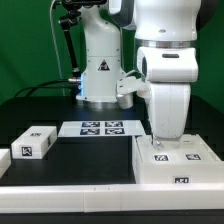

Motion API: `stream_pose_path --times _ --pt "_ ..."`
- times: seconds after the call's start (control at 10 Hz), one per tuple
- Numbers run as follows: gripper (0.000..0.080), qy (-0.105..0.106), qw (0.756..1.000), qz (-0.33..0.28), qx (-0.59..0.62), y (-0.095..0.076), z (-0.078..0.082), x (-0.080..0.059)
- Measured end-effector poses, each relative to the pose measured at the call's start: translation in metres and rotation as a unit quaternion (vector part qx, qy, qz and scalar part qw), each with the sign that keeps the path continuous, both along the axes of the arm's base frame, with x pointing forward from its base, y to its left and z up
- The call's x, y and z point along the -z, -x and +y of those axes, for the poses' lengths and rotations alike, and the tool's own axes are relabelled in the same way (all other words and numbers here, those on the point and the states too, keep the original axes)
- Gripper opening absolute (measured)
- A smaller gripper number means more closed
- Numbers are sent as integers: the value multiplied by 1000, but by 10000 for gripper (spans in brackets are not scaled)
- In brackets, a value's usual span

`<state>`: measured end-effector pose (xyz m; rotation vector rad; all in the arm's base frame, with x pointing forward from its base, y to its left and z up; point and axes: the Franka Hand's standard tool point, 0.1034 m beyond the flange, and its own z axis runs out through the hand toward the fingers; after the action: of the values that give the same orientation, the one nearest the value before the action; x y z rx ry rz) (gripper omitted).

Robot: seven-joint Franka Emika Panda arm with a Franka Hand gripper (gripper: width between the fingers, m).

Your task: Assemble cabinet

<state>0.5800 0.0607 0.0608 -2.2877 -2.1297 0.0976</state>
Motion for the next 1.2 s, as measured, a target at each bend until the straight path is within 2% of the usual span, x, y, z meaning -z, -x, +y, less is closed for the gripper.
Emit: stream_pose_path --times 0.3,0.4,0.5,0.6,0.7,0.8,0.9,1.0,1.2 --pt "78 1 1000 0 0 3 -1 -1" --pt "251 1 1000 0 0 3 -1 -1" --pt "384 2 1000 1 0 6 -2 -3" --pt "384 3 1000 1 -1 10 -3 -6" --pt "586 5 1000 0 0 14 -4 -11" --pt "727 6 1000 -8 4 21 -5 -19" --pt "727 5 1000 -18 19 29 -5 -25" --pt "785 7 999 -24 43 41 -7 -31" --pt "797 5 996 -33 80 60 -5 -30"
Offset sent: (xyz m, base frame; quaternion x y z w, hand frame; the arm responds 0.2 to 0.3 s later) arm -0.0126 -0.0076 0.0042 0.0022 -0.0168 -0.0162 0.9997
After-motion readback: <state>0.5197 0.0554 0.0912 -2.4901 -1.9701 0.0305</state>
